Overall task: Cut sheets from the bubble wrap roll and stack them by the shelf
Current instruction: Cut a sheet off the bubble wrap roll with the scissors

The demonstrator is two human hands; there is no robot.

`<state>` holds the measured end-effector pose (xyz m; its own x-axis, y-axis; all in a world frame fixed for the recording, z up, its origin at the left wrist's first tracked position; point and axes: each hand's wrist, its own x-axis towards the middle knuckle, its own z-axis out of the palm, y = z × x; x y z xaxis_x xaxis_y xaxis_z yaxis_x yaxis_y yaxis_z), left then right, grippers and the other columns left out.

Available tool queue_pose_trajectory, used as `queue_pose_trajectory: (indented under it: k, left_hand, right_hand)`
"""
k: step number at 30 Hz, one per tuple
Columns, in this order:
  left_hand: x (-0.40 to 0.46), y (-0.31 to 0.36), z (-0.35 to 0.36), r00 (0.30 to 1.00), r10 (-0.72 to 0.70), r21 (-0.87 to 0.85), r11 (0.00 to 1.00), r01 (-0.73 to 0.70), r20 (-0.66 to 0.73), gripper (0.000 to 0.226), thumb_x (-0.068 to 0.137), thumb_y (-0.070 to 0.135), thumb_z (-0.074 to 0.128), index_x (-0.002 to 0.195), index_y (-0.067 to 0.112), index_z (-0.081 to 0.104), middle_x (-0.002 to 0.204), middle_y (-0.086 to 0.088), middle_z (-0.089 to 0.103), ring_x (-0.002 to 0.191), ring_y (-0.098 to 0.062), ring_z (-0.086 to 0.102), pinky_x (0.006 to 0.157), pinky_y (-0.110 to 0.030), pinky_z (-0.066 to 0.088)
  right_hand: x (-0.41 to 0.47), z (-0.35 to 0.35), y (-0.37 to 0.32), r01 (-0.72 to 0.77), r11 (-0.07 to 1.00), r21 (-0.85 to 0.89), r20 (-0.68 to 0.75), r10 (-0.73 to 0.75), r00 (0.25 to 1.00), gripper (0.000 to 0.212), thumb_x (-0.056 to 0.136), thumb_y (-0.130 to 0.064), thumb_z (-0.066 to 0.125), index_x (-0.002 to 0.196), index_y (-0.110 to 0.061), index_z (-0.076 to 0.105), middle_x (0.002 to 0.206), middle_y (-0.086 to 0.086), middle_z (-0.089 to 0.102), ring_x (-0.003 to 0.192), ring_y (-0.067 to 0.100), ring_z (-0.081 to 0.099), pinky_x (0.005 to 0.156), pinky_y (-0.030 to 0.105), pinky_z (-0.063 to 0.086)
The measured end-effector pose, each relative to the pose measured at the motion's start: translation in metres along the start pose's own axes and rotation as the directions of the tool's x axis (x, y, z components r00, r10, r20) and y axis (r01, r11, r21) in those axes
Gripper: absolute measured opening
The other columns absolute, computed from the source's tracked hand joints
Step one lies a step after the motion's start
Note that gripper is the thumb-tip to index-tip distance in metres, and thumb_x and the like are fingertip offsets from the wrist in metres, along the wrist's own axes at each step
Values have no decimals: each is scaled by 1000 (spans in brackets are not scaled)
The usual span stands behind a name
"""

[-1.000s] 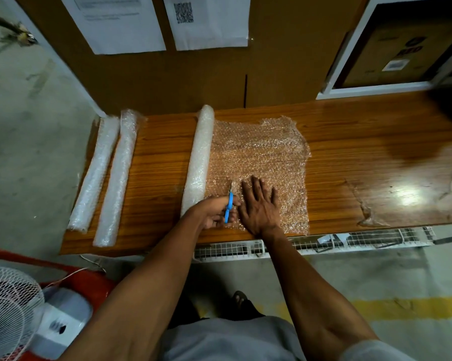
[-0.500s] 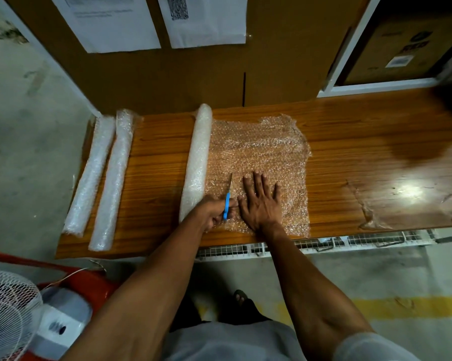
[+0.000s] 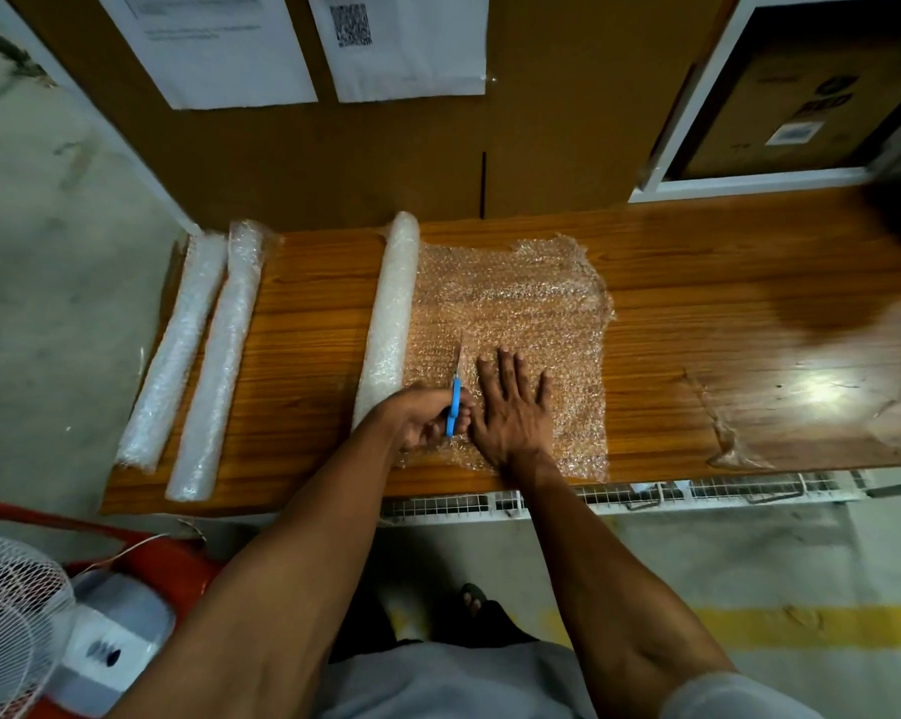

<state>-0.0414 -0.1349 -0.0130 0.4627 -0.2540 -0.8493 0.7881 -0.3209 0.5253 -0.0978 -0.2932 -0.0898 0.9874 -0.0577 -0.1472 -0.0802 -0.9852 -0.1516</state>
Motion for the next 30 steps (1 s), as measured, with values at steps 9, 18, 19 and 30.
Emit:
queue_pose_trajectory:
  k: [9, 18, 19, 30]
  left_hand:
    - [8, 10, -1, 999, -5, 12, 1000, 6, -37, 25, 100, 35, 64, 94, 12, 73, 79, -4, 73, 59, -10, 67, 44, -17, 38]
    - [24, 5, -2, 988, 80, -35, 996, -85, -135, 11, 96, 16, 71, 92, 5, 72, 68, -9, 72, 47, -8, 58, 34, -14, 26]
    - [24, 5, -2, 986, 83, -42, 995, -90, -142, 11, 95, 15, 71, 92, 5, 72, 68, -10, 72, 47, -9, 58, 34, -14, 26]
    - [10, 25, -11, 999, 42, -17, 999, -42, -4, 20, 103, 23, 59, 114, 13, 73, 84, -7, 77, 65, -10, 70, 39, -14, 32]
  right_hand:
    - [-6, -8, 4, 35, 999, 12, 40, -35, 999, 73, 103, -64, 1, 165, -30, -17, 171, 6, -26, 158, 28, -23, 125, 63, -8]
    - [-9, -8, 6, 31, 1000, 5, 34, -31, 999, 72, 103, -63, 2, 165, -30, -16, 172, 5, -25, 159, 28, -21, 126, 62, -5]
    - [-9, -8, 6, 30, 1000, 4, 29, -30, 999, 72, 103, -63, 2, 165, -30, -15, 172, 4, -25, 159, 28, -21, 126, 62, -5]
    - [-7, -12, 3, 10, 1000, -9, 53, -10, 999, 73, 104, -64, 3, 166, -29, -14, 172, 4, -25, 159, 28, -21, 126, 62, -8]
